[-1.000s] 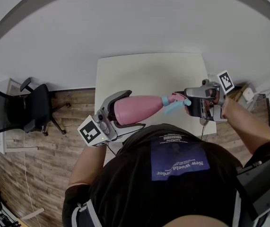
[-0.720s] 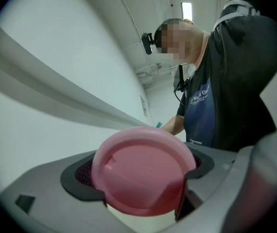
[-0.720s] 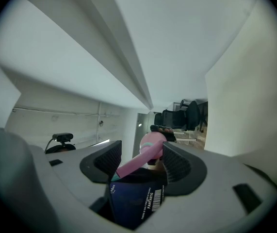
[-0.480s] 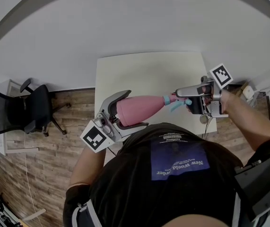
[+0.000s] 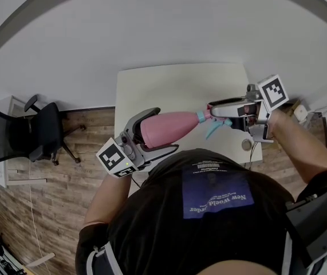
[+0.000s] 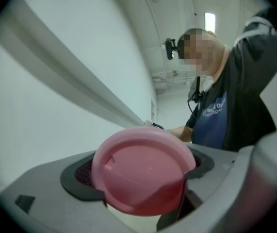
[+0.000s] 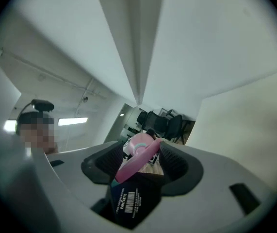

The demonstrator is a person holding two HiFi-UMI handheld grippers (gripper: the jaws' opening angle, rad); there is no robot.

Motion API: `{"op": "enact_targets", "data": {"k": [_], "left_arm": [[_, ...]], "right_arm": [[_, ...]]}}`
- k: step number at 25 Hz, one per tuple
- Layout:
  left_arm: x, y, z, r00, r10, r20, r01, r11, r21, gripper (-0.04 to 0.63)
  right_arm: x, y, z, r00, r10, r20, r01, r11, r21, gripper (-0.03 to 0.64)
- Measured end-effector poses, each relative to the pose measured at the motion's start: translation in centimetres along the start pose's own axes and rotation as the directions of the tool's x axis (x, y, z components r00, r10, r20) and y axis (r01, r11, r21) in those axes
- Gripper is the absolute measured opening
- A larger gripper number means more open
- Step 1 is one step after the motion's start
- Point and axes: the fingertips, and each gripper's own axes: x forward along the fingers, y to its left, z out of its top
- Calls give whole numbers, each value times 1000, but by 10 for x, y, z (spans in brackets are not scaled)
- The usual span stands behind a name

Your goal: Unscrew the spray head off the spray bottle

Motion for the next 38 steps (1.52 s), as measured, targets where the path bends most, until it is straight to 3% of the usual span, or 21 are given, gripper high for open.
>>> {"op": "enact_targets", "data": {"k": [2,4,6,8,14,19,21,25,27,30,32,35,38], "left_arm": [[2,5,-3,1000,-13,21,15,991,-136,468],[2,7,-4,999,-23,46,34,967,-252,468],[2,9,-4,998,-30,62,49,946,-321,468],[2,10,-5,997,-32,67,52,946,-321,469],[6,5,2,996,-48,72,63,974,-216,468],[18,2,-1,996,-81,45,89,969,-230,469],[20,4,-3,996,-78,43,87,965,-247,468],[23,4,-4,996,-86,39,94,950,-296,468],[23,1,-6,994,-101,38,108,931,-347,468],[17,-1,-8,991,-121,53,132,896,-424,468],[16,-1,-8,989,-131,65,146,873,-466,468],[18,0,-9,986,-146,80,166,827,-538,468],[19,0,-12,983,-157,97,183,778,-601,468]], "right_arm": [[-3,-2,4,998,-57,6,58,988,-141,204],[-4,1,5,996,-86,13,87,963,-257,195],[-4,4,5,995,-95,16,95,943,-319,195],[-4,1,5,994,-107,9,105,946,-308,195],[4,-4,-1,993,-100,-62,93,990,-110,198],[18,2,-9,988,-76,-137,56,989,-139,195],[21,2,-11,985,-80,-154,54,985,-165,141],[17,6,-13,980,-98,-174,44,955,-294,135],[17,10,-17,977,-120,-179,40,917,-397,135],[22,17,-24,973,-156,-173,32,824,-565,133],[25,22,-26,970,-178,-168,20,742,-670,134],[24,26,-30,958,-228,-172,-4,591,-806,133],[21,26,-40,935,-298,-193,-38,456,-889,133]]}}
